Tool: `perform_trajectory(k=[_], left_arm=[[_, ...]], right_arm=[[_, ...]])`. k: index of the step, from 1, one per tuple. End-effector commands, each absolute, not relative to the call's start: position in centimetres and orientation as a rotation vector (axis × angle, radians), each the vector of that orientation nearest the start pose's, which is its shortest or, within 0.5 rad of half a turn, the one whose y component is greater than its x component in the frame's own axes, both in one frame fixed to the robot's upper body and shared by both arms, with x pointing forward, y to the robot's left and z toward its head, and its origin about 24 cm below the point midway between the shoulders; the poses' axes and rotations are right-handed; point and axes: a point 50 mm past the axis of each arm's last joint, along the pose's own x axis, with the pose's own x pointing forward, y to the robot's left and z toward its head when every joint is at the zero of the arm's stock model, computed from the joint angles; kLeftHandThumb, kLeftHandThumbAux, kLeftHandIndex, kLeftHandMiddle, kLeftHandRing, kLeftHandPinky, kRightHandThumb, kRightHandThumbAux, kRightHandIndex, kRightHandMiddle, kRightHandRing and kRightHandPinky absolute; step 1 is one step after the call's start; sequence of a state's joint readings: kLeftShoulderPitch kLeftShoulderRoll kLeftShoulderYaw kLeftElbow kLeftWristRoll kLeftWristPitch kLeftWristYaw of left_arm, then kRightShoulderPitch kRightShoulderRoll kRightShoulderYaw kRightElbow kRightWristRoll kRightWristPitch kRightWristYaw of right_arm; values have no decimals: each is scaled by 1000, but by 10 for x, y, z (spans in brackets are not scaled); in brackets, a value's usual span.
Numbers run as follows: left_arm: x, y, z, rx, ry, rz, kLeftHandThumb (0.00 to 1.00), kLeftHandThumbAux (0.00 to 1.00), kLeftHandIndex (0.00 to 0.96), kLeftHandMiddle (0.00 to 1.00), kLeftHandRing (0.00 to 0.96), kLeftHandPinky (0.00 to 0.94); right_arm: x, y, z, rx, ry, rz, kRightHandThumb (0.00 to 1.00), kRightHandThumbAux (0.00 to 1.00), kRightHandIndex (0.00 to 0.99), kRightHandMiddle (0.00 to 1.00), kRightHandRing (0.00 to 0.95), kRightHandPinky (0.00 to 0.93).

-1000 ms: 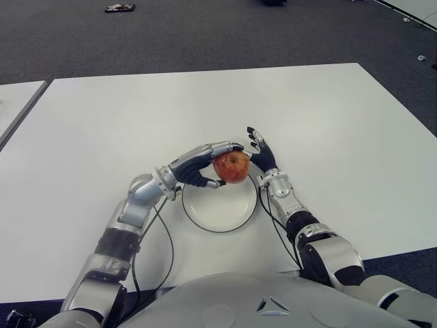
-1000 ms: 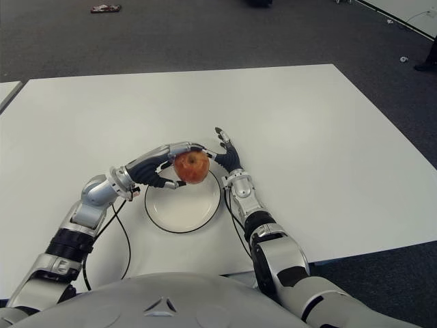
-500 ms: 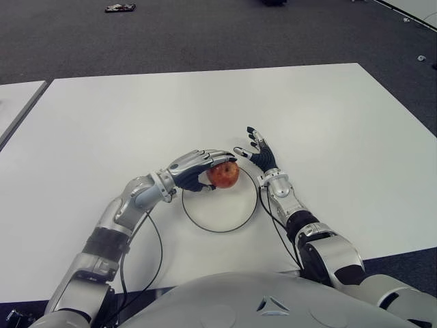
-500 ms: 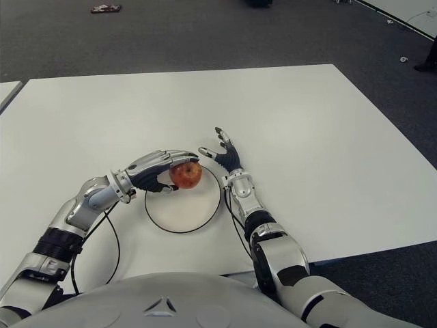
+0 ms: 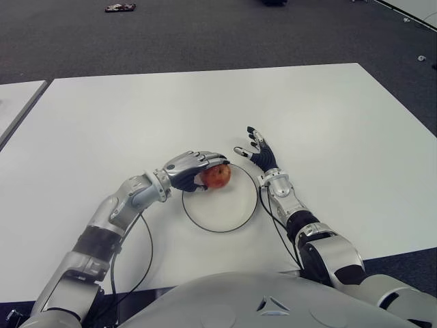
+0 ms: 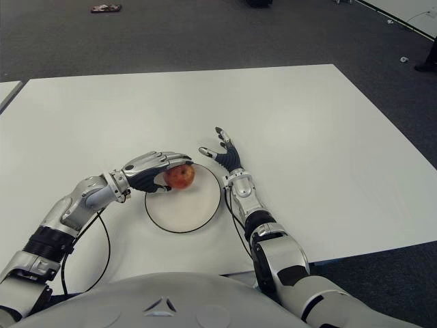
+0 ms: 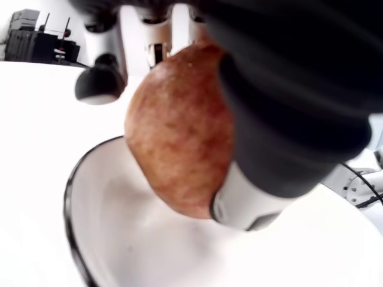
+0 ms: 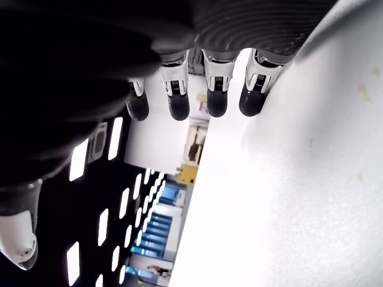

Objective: Put the apples into the plate.

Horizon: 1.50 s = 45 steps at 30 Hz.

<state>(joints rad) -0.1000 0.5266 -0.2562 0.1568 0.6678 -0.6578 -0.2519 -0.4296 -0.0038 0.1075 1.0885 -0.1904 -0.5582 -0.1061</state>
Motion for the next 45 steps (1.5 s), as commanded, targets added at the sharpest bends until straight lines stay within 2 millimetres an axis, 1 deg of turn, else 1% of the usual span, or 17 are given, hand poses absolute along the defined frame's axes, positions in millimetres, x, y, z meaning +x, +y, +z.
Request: perform_trajectory(k=[1,5,10,13,14,15,16,17,18,21,24,30,40,45], left_arm=[[236,150,52,1178,-388,-874,745,697,444,833,836,832],[235,151,61,1182,-414,-862,742,698,444,830,833,818],[234,151,64,1189,-483,-822,727,696,444,828,828,806],[233,151,68,1198,-551,-802,707,694,440,801,780,748],[232,151,70,1212,-567,-813,578,543,368,567,531,524],[232,151,72,1222,-577,-821,500,411,256,363,340,335],[232,152,72,1229,-583,-826,472,364,217,290,272,268],[232,152,73,1230,-586,-828,432,296,159,185,174,171],[232,151,73,1230,-595,-829,407,253,122,118,111,109],[230,151,76,1221,-617,-836,383,160,40,38,36,35],[227,153,80,1167,-600,-867,372,107,13,12,11,11],[226,154,82,1027,-515,-927,358,69,1,1,1,1],[227,156,85,853,-447,-992,368,61,0,0,0,0],[228,158,85,814,-425,-1011,362,76,0,0,0,0]], right_arm=[[278,-105,-51,-247,200,230,59,571,0,0,0,5],[278,-104,-51,-251,204,230,57,570,0,0,0,7],[278,-104,-51,-254,203,231,58,566,0,0,0,7],[279,-104,-51,-253,206,235,57,560,0,0,0,4],[279,-104,-51,-252,208,235,56,559,0,0,0,3],[279,-104,-51,-252,209,236,55,561,0,0,0,3],[279,-104,-51,-252,209,236,55,562,0,0,0,3],[279,-104,-51,-252,209,236,54,563,0,0,0,2],[278,-104,-52,-252,210,236,53,564,0,0,0,2],[278,-104,-52,-256,210,233,49,573,0,0,0,2],[278,-104,-51,-262,205,231,40,588,0,0,0,0],[277,-104,-51,-270,192,229,25,605,0,0,0,0],[277,-104,-50,-273,176,230,15,623,0,0,0,0],[277,-104,-50,-268,178,230,15,625,0,0,0,0]])
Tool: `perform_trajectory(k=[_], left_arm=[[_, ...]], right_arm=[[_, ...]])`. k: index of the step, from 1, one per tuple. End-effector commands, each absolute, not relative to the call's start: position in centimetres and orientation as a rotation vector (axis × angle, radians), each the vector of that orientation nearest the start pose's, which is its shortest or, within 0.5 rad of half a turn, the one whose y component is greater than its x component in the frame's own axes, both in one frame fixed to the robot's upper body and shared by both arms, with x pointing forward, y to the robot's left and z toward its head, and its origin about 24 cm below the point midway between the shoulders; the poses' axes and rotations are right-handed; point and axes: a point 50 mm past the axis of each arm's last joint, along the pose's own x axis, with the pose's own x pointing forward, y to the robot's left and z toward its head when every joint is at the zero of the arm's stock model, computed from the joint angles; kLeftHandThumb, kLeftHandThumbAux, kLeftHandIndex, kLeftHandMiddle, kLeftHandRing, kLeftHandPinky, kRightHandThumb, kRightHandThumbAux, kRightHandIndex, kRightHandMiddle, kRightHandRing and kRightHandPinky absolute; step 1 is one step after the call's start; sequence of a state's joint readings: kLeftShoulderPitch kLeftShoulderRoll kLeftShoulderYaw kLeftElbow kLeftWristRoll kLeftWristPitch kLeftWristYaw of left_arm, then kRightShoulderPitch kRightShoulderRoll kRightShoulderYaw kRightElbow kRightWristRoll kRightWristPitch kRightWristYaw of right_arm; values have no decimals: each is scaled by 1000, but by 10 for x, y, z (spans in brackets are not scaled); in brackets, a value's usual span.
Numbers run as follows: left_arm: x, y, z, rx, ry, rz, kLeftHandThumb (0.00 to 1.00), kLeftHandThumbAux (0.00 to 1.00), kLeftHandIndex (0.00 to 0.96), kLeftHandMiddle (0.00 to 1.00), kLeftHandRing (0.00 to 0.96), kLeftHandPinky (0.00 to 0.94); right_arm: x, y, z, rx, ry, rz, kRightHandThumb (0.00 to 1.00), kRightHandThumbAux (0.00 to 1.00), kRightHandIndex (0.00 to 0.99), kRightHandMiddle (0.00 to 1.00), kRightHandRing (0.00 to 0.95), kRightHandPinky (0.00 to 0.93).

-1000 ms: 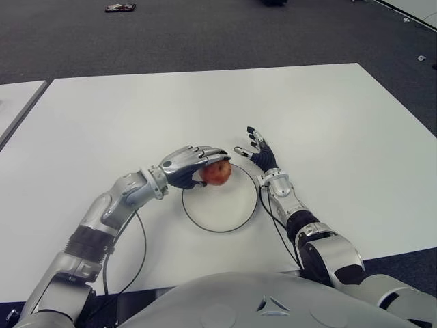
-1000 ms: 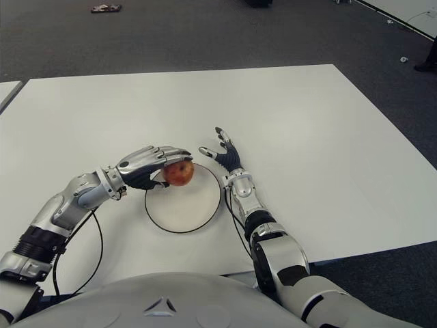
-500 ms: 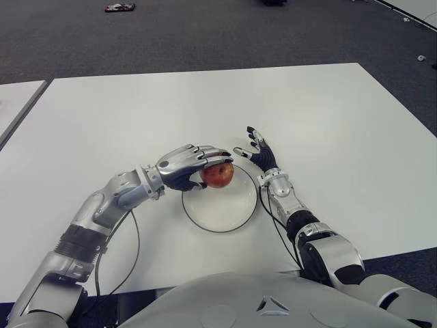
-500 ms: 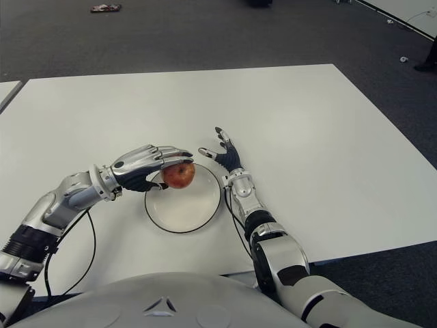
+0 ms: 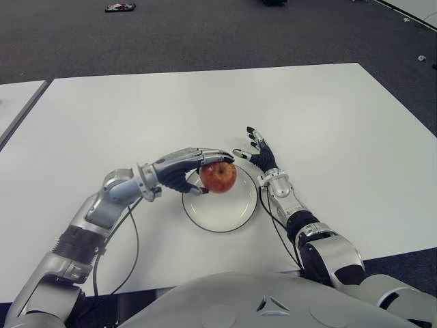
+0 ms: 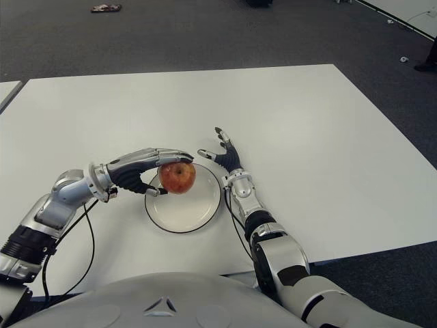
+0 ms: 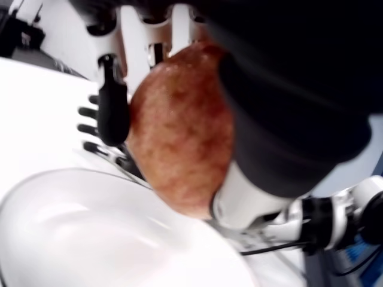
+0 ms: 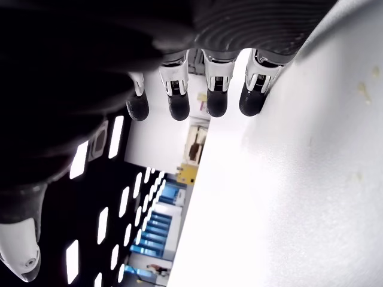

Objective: Put the apples into the plate.

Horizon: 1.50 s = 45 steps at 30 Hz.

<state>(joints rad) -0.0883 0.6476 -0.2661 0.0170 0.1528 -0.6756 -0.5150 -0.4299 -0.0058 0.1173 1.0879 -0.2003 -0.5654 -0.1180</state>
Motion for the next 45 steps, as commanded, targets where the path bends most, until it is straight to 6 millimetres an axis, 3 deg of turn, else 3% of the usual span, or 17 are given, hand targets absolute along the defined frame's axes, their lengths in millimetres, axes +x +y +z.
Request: perform_trajectory(k=[1,23,34,40,45], left_arm=[[229,158,85,810,-420,-1012,360,79,0,0,0,0],[234,161,85,753,-380,-920,138,234,0,0,0,0],[236,161,85,796,-401,-859,63,207,0,0,0,0],[240,160,80,1146,-458,-751,104,140,0,0,0,0],[234,156,80,1313,-497,-759,127,124,0,0,0,0]], right_arm=[[277,-104,-50,-268,179,229,15,624,0,0,0,0],[278,-104,-51,-262,198,221,38,599,0,0,0,0],[277,-105,-50,-254,192,225,49,594,0,0,0,0],[278,-106,-50,-252,196,230,53,592,0,0,0,0],[278,-106,-50,-250,195,228,52,581,0,0,0,0]])
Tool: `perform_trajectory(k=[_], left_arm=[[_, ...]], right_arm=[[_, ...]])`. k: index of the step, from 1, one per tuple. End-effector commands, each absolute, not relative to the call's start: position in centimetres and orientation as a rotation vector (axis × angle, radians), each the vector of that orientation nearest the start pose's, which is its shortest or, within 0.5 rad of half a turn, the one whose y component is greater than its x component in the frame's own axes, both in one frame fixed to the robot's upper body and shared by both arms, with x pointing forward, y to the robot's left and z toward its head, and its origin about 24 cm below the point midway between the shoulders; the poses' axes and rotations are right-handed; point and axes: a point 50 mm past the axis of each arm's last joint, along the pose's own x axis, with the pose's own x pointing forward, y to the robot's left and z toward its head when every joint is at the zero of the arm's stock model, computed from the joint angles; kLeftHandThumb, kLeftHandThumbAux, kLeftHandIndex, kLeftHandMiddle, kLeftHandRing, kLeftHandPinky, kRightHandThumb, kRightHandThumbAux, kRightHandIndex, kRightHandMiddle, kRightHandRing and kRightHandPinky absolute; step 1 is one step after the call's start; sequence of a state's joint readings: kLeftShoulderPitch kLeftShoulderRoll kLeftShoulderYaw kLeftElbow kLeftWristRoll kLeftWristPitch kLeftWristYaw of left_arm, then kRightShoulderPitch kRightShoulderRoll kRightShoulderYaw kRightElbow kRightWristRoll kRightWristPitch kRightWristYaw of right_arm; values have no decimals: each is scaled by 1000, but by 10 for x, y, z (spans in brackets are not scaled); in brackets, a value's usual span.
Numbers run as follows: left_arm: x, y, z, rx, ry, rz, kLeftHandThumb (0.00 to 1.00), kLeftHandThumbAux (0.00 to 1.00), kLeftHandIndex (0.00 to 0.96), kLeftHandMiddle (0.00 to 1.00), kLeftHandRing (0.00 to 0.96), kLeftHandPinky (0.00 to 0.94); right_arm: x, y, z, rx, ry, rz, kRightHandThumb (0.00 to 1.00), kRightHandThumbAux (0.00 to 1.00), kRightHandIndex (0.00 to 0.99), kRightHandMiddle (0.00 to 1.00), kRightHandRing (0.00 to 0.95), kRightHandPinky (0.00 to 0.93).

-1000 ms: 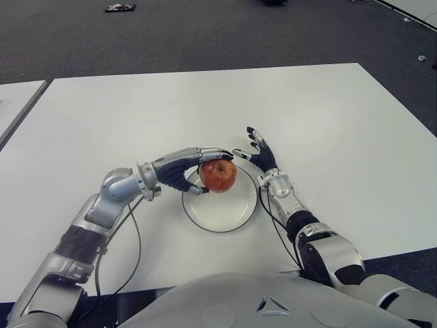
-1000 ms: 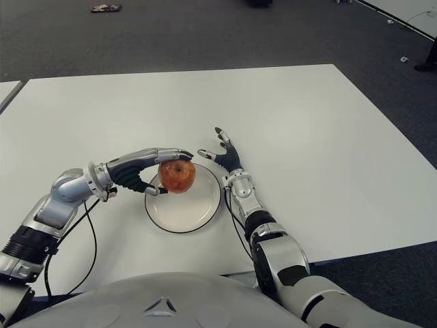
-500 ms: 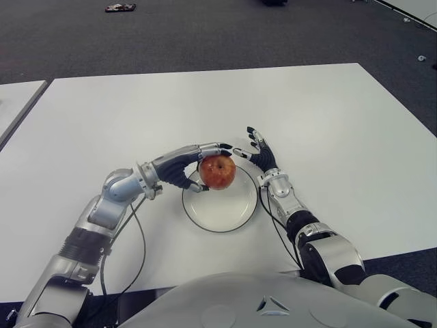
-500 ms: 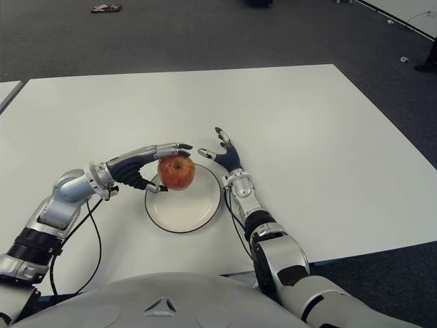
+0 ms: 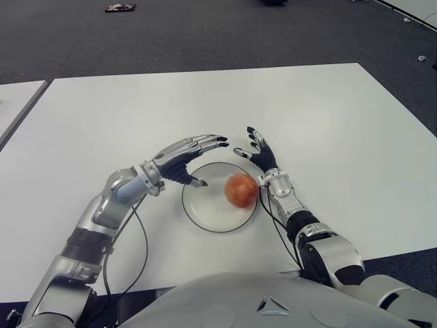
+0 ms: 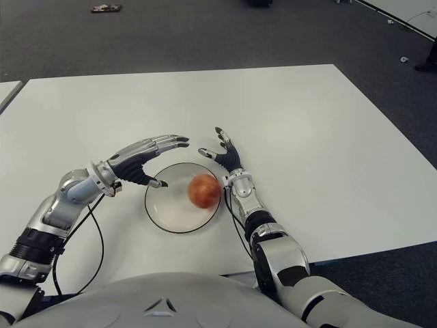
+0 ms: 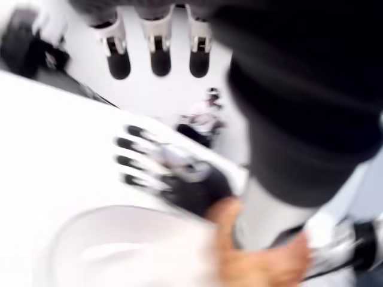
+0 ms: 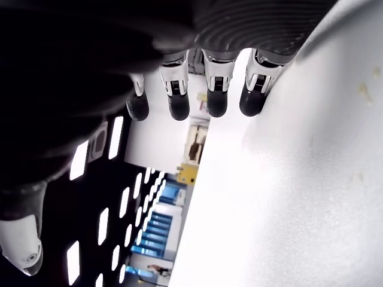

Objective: Put the apples into the plate.

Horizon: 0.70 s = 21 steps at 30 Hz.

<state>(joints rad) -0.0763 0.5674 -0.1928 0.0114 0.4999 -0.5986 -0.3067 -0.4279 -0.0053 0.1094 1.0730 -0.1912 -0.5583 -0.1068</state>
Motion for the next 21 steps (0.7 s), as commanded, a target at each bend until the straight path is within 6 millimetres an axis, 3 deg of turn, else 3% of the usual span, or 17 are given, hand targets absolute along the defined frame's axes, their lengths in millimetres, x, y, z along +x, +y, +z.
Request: perform_trajectory(k=[1,9,21], left_arm=[[233,154,80,1335,-503,-762,129,123,0,0,0,0],[229,149,86,1479,-514,-789,153,105,0,0,0,0],[233,147,89,1515,-457,-810,189,82,0,0,0,0]], right_arm=[[278,-106,-50,-250,195,228,52,580,0,0,0,0],[278,-107,-50,-251,198,227,58,597,0,0,0,0],[279,-106,-50,-252,195,224,61,617,0,0,0,0]])
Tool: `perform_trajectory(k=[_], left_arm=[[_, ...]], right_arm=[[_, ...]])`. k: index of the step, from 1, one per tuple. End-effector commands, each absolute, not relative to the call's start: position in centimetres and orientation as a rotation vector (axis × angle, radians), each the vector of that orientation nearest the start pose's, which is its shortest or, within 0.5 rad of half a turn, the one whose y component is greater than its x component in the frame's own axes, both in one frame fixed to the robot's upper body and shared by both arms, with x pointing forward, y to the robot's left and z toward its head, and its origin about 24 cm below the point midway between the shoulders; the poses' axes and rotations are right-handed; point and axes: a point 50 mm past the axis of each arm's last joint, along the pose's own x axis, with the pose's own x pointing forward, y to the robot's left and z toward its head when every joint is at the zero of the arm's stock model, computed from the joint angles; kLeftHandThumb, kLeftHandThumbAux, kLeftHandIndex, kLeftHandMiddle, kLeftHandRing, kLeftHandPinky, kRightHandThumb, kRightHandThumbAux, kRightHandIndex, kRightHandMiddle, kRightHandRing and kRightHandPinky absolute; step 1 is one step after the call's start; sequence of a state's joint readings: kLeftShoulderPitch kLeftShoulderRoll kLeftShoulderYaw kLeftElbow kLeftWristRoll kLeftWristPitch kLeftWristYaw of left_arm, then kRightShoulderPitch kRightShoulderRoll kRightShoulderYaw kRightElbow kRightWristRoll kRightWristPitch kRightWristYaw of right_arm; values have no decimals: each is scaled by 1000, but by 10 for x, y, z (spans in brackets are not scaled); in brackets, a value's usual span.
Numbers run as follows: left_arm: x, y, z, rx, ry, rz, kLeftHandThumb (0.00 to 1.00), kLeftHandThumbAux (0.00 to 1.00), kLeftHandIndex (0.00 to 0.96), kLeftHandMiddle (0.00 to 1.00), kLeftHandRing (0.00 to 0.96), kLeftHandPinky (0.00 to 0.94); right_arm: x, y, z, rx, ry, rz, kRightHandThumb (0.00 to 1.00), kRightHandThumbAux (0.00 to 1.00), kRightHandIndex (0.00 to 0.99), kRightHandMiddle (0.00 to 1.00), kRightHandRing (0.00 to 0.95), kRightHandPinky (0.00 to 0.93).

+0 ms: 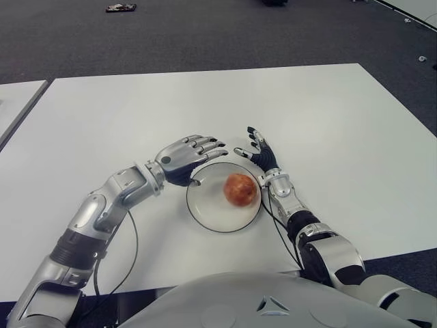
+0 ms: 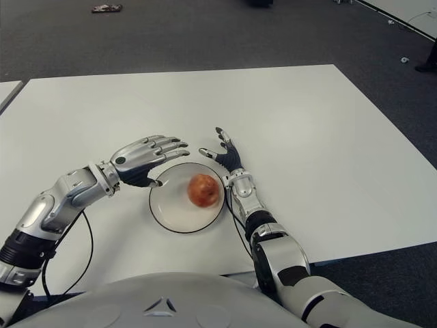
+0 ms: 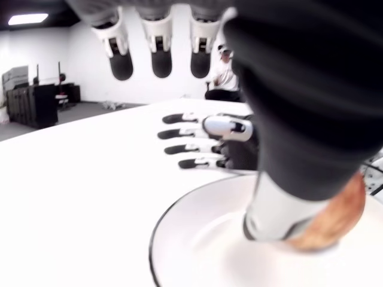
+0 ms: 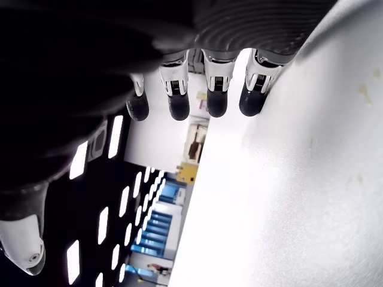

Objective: Put the apples into the plate.

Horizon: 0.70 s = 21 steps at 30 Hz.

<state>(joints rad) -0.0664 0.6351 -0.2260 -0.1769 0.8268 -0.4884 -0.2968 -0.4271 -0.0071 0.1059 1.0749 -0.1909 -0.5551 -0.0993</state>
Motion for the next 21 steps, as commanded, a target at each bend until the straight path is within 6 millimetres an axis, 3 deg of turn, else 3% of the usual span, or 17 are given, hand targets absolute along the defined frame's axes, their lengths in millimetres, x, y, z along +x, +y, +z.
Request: perform_trajectory(k=[1,9,15,21], left_arm=[[233,147,89,1515,-455,-808,189,82,0,0,0,0],[236,151,89,1477,-461,-762,171,96,0,0,0,0],[247,164,98,1373,-481,-664,142,124,0,0,0,0],[258,191,125,1092,-461,-545,83,211,0,0,0,0]], right_arm=[[279,-106,-50,-253,194,224,61,618,0,0,0,0],[279,-106,-50,-248,197,225,55,608,0,0,0,0],[279,-105,-50,-243,198,228,53,593,0,0,0,0],[279,-104,-50,-237,201,230,58,578,0,0,0,1]])
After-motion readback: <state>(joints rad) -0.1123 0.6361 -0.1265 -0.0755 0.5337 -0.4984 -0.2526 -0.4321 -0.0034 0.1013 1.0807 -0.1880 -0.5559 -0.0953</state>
